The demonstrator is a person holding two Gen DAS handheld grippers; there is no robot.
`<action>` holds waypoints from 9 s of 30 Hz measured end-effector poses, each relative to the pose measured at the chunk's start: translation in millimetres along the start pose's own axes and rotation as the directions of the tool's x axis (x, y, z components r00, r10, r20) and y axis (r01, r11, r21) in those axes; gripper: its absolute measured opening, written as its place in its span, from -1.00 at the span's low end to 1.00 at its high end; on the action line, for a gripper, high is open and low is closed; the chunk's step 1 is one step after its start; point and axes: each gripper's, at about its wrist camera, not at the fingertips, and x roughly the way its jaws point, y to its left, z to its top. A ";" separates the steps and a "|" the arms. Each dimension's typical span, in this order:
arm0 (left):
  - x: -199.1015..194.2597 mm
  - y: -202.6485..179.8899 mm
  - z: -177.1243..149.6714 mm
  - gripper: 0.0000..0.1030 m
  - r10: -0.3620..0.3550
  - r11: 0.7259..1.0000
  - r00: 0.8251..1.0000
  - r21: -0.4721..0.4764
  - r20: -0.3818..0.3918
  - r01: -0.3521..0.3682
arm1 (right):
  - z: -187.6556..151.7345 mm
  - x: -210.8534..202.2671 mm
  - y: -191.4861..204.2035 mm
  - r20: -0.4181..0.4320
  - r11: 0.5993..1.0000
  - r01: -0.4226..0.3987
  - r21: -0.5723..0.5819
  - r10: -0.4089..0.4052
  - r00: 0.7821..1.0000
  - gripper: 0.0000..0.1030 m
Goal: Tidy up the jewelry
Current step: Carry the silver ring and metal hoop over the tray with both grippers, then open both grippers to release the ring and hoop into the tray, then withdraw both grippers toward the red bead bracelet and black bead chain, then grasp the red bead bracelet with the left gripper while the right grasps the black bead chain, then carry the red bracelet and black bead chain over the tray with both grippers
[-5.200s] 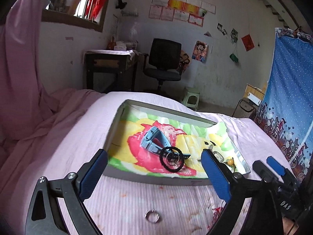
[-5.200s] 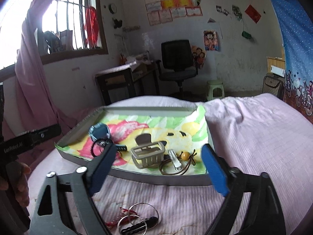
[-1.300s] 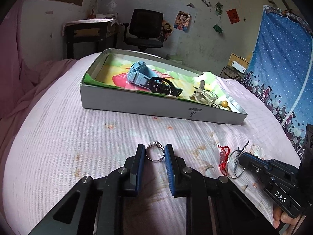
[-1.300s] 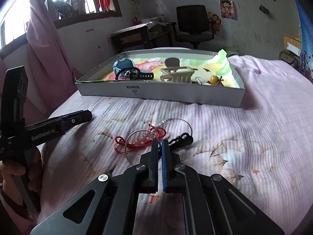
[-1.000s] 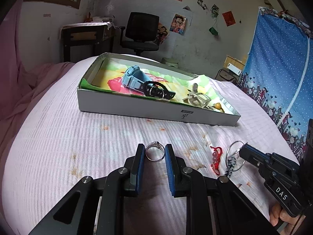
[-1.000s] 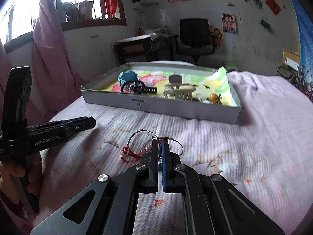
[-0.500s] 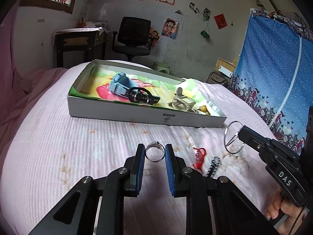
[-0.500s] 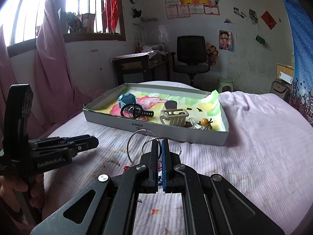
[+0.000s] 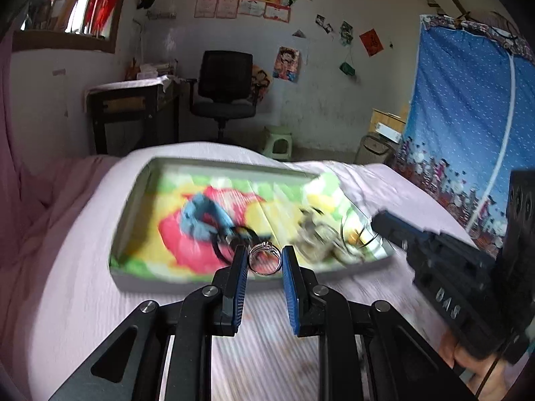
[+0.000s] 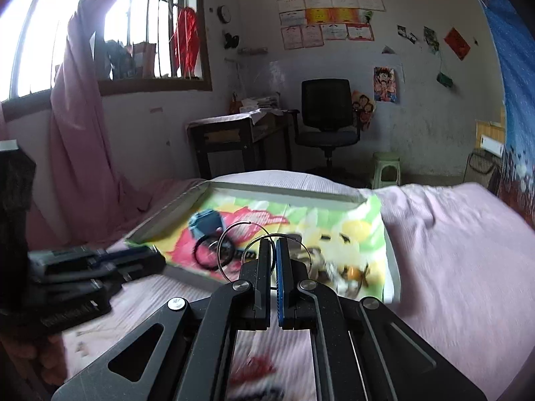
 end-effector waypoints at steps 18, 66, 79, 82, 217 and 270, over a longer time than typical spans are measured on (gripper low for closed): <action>67.9 36.4 2.8 -0.62 0.082 0.991 0.985 -0.092 -0.151 -0.097 | -12.6 68.3 -9.1 -0.114 0.999 -0.006 0.047 0.012 0.993 -0.94; -49.3 25.7 -37.5 0.97 0.174 0.979 0.981 -0.120 0.085 -0.164 | -23.0 -28.7 -7.7 -0.003 0.999 0.025 0.041 -0.025 1.000 0.36; -104.7 14.6 -69.4 0.99 0.188 0.980 0.963 -0.107 0.196 -0.169 | -32.5 -94.6 -12.0 0.122 0.999 0.045 0.025 -0.047 0.991 0.97; -111.2 9.6 -77.0 0.99 0.172 0.984 0.964 -0.091 0.204 -0.156 | -37.2 -99.2 -13.7 0.094 0.998 0.058 0.016 -0.059 0.994 0.97; -23.7 7.2 -111.4 -0.89 -0.120 0.959 0.990 -0.267 -0.078 0.095 | -87.1 6.7 23.1 -0.342 0.986 -0.166 -0.033 0.145 0.929 -0.70; 85.9 -14.4 -1.0 -0.89 0.060 0.984 0.991 -0.162 -0.119 -0.079 | -24.6 87.0 -59.4 -0.229 0.986 0.078 0.151 -0.042 0.973 -0.70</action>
